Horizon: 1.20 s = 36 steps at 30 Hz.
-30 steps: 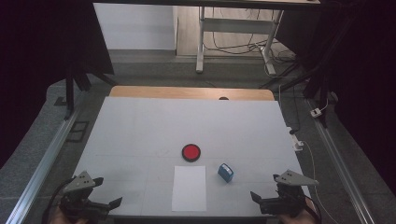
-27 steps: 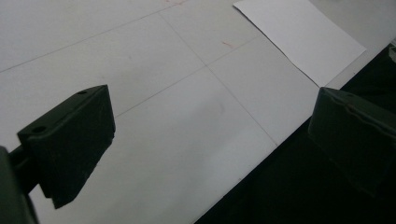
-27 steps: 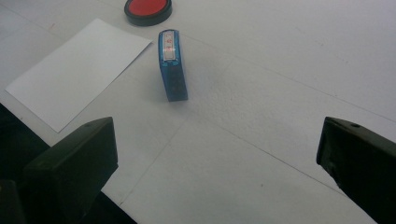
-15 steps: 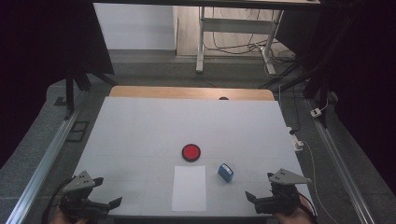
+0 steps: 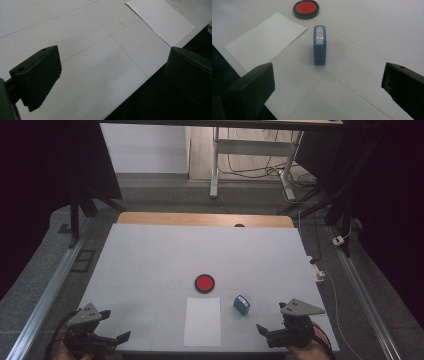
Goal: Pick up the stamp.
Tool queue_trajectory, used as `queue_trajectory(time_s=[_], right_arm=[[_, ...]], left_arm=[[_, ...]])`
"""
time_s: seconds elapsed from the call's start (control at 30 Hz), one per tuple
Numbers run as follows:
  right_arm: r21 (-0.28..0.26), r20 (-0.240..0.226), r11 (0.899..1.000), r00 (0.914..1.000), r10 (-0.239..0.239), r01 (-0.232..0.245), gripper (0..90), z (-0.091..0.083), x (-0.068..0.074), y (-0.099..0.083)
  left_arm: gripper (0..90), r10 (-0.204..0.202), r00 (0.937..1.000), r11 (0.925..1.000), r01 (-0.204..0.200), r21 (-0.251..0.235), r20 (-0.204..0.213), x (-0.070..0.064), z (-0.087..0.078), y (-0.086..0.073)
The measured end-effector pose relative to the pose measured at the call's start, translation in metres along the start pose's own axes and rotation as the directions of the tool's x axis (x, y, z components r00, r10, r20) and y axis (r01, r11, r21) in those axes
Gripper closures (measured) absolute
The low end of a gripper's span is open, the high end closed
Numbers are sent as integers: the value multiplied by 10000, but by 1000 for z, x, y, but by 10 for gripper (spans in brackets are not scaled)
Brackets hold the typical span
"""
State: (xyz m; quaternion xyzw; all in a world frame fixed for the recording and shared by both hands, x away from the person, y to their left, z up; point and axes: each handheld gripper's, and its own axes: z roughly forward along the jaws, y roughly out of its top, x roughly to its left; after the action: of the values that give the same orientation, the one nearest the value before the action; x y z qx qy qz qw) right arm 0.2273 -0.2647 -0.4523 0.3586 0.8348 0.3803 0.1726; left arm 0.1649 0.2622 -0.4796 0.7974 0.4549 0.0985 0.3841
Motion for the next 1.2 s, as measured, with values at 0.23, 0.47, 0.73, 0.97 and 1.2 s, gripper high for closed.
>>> queue_trajectory(time_s=[0.23, 0.47, 0.73, 0.97, 1.2], right_arm=[[-202, -232, 9997, 9996, -136, 131, 0, 4, -1, 3], [-155, -564, 9994, 9979, -314, 306, 0, 13, 1, 5], [84, -750, 10000, 9972, 52, -46, 0, 23, 2, 12], [450, -687, 9987, 9974, -211, 242, 0, 34, 5, 16], [787, -521, 9968, 9986, -90, 131, 0, 48, 4, 19]], left_arm=[[8, -7, 10000, 10000, 7, -5, -15, 0, 0, 0], [8, -32, 10000, 10000, 32, -23, -21, 0, 0, 0], [7, -53, 10000, 10000, 53, -5, 1, 1, 0, 0], [7, -84, 10000, 10000, 84, -5, 28, 1, 0, 0], [7, -88, 10000, 10000, 88, -10, 41, 2, 0, 0]])
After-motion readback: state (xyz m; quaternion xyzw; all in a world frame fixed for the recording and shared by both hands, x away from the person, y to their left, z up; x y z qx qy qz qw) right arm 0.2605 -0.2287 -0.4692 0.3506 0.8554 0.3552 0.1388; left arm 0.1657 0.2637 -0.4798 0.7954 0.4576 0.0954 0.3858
